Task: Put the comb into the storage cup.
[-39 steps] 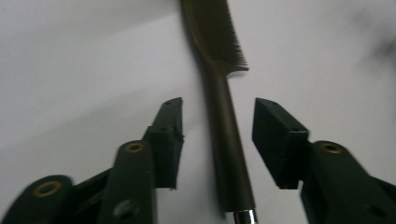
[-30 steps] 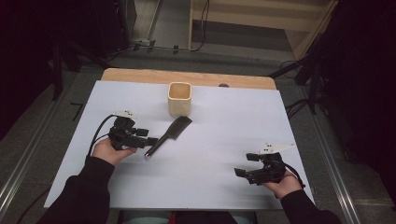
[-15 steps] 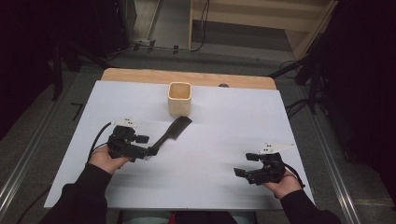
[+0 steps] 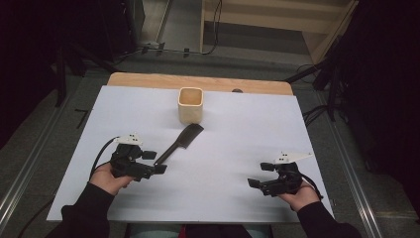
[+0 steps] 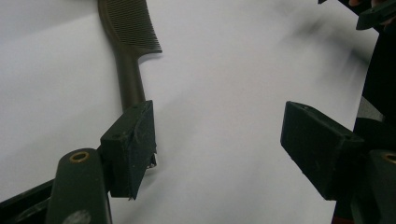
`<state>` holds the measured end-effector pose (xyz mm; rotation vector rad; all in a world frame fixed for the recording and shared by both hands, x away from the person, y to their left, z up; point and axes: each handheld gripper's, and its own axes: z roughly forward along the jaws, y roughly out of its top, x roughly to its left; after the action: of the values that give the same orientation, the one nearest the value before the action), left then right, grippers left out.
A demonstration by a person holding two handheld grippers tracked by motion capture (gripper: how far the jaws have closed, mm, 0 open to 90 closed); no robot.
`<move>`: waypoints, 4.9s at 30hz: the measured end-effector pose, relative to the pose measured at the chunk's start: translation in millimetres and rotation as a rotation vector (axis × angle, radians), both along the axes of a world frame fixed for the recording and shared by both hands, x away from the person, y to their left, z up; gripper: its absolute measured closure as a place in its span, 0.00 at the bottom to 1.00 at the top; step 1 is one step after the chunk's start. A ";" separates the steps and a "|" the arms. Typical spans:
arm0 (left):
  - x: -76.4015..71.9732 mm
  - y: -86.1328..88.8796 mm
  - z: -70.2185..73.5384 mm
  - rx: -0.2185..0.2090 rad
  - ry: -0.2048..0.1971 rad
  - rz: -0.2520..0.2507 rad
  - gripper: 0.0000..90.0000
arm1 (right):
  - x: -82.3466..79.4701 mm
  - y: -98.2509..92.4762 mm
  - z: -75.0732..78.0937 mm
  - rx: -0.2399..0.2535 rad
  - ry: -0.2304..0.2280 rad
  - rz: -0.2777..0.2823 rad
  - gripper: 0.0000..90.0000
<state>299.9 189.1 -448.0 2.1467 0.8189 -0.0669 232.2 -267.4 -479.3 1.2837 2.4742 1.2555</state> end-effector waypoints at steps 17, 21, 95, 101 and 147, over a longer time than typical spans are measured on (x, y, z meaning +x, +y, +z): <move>-11.1 17.4 -3.4 0.032 -0.002 0.015 0.30 | 0.1 -0.3 0.0 0.000 -0.003 -0.009 0.15; -13.3 22.6 -3.9 0.028 0.004 0.026 0.30 | 0.1 -0.4 -0.1 0.001 -0.001 -0.010 0.15; 47.9 -28.1 -17.9 0.158 -0.038 0.111 0.27 | 0.1 -0.4 -1.2 -0.013 0.002 0.000 0.15; 47.1 -29.8 -23.4 0.182 -0.033 0.113 0.27 | 0.5 -0.5 -1.5 -0.014 0.001 -0.001 0.15; 18.2 -36.9 -43.6 0.319 -0.146 0.119 0.75 | 0.7 4.6 -3.5 -0.053 0.008 0.021 0.15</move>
<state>318.2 152.2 -491.7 2.3584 0.9181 0.2978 232.8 -262.8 -482.8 1.2561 2.5146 1.1833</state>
